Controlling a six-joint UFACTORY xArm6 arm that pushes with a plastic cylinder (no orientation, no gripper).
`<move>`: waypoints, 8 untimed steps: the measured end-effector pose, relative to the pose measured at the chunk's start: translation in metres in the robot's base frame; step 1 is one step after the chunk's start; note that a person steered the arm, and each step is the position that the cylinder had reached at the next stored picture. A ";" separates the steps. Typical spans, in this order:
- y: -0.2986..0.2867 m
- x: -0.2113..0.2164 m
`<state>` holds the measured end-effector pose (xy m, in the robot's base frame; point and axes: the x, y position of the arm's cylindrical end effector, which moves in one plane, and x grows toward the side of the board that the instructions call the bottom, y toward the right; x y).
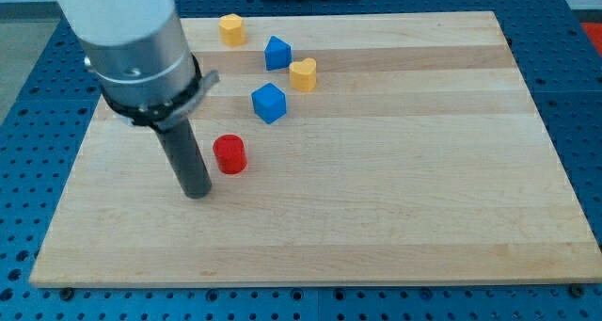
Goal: Push the red circle towards blue cube
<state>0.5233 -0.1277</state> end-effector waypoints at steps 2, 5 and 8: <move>0.016 -0.044; 0.039 -0.044; 0.029 -0.066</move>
